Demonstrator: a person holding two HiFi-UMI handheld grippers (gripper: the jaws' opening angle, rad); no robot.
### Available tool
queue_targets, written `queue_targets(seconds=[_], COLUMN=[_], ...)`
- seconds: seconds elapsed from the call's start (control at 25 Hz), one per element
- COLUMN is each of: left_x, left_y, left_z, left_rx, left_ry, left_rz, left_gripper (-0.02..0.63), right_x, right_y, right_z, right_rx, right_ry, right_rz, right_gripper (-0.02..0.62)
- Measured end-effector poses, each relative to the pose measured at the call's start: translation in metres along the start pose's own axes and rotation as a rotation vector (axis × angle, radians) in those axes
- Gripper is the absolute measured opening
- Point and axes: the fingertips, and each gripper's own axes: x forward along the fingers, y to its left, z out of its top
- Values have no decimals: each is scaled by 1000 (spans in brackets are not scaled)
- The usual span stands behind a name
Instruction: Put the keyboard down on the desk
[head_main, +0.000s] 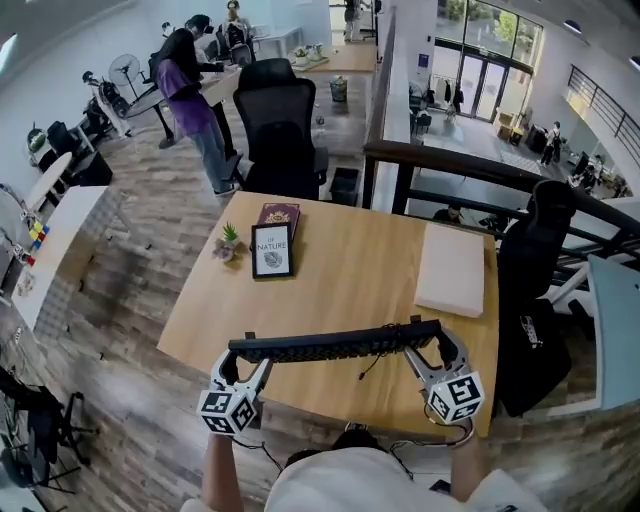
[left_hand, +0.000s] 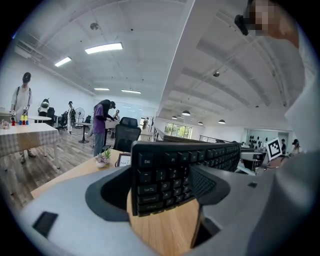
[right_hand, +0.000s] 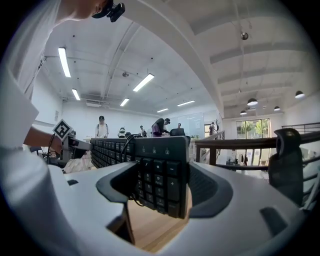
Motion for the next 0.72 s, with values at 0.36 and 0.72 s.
queue_targets(seconds=[0.36,0.72], left_x=[40,74], left_y=[3,28], left_z=[-18,-36], left_rx=[-21,-39], left_ry=[93,162], left_rz=[-20,-74], left_gripper=[359,359], right_x=[13,31], right_y=[-23,-20], right_z=[-30,-52], right_rx=[50,78], right_ry=[65,130], right_rz=[-22,-75], right_gripper=[308,308])
